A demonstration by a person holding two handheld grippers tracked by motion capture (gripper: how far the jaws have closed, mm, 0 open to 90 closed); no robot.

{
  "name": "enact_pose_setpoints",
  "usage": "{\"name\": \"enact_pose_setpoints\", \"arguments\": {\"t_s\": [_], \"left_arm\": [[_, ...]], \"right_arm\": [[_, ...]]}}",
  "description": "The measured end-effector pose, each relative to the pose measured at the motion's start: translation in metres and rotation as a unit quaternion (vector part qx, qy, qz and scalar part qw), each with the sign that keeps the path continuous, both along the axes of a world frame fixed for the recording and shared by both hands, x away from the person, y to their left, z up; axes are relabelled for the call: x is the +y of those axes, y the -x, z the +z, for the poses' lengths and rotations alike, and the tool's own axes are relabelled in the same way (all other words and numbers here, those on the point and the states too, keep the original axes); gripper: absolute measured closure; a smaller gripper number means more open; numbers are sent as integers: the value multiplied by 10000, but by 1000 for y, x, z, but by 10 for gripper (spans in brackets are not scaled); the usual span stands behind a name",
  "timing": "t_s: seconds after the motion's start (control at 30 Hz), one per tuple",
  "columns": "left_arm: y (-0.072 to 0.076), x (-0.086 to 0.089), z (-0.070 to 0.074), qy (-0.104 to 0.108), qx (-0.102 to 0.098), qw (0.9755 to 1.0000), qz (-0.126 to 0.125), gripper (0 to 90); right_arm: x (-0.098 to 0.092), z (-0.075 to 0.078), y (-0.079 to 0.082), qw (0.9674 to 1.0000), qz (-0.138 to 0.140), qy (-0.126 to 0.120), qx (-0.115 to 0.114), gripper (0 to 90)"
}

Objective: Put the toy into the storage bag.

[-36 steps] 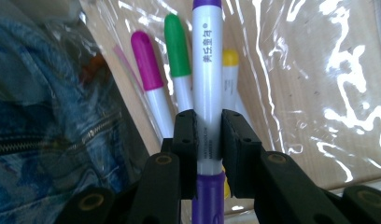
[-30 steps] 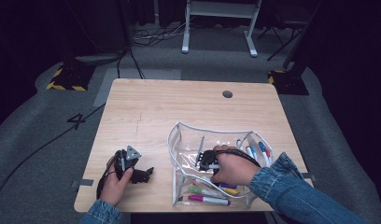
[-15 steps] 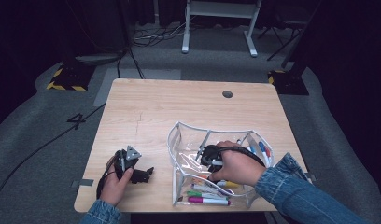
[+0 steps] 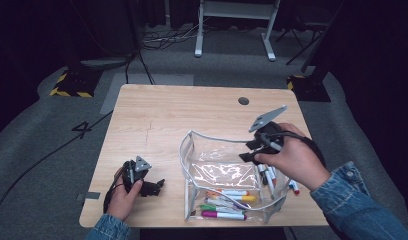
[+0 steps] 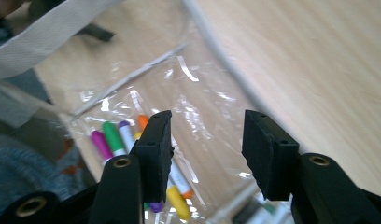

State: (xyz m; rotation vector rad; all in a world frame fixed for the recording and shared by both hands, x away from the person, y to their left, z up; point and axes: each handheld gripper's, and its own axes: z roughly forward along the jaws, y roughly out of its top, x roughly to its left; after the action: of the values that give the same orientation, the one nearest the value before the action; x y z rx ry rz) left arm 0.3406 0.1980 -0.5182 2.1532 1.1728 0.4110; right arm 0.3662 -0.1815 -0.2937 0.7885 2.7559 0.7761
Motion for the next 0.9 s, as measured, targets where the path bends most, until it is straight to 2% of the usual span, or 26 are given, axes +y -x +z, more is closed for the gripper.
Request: {"name": "enact_pose_setpoints", "arguments": {"t_s": [0.1, 0.23, 0.4, 0.53, 0.7, 0.9], "left_arm": [[0, 0, 0, 5, -4, 10000, 2, 0], [0, 0, 0, 6, -6, 10000, 2, 0], [0, 0, 0, 4, -6, 10000, 2, 0], [0, 0, 0, -1, 5, 10000, 0, 0], [0, 0, 0, 8, -13, 10000, 7, 0], [0, 0, 0, 2, -4, 10000, 4, 0]], "right_arm": [[-24, 7, -6, 9991, -348, -179, -183, 536], [-54, 13, -10, 9955, -773, -298, -452, 540], [-89, 11, -15, 9886, -1343, -423, -533, 550], [-114, 4, -21, 9822, -1744, -487, -491, 551], [-135, -21, -28, 9774, -2062, -379, -290, 545], [-152, -63, -34, 9733, -2279, -250, 66, 544]]}}
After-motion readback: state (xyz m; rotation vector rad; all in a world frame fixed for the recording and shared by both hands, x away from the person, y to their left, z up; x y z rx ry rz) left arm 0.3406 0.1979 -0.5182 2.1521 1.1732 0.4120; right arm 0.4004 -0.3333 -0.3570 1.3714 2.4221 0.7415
